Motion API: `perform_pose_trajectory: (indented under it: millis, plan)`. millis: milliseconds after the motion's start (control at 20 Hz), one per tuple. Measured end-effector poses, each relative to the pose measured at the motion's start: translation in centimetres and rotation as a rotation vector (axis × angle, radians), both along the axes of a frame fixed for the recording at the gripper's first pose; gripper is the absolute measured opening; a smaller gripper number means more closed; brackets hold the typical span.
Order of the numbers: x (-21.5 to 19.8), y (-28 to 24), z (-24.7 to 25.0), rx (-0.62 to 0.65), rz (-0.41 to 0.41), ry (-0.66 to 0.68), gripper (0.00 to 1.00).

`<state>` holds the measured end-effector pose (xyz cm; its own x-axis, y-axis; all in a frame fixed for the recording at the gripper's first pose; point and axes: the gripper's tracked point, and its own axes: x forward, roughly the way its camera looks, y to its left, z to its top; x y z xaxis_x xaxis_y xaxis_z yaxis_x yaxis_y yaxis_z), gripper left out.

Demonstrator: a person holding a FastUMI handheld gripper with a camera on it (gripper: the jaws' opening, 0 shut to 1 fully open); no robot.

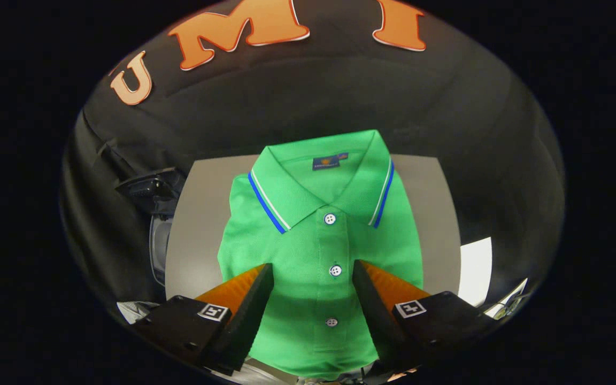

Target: Put the clothes into the washing machine and then close the washing machine lid.

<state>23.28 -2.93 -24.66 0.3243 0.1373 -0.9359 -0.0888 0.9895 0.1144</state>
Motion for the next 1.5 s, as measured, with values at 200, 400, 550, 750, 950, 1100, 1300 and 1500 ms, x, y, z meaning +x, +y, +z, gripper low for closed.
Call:
perform_pose_trajectory:
  millis: [200, 400, 550, 750, 950, 1100, 1300, 1500]
  plan:
    - [-0.1, 0.0, -0.1, -0.017, 0.031, 0.066, 0.98]
    - [-0.2, 0.0, 0.0, -0.018, 0.068, 0.098, 0.95]
    - [-0.2, -0.3, 0.1, 0.025, 0.039, 0.113, 0.74]
    - [-0.1, -0.4, 1.0, 0.172, 0.024, 0.073, 0.26]
    - [0.0, 0.0, 0.5, 0.256, 0.021, -0.133, 0.19]
    - [0.5, 0.2, 0.9, 0.240, 0.002, -0.383, 0.19]
    - [0.4, 0.0, 1.6, 0.248, -0.055, -0.617, 0.19]
    - [0.9, 0.3, 3.9, 0.375, -0.121, -0.815, 0.18]
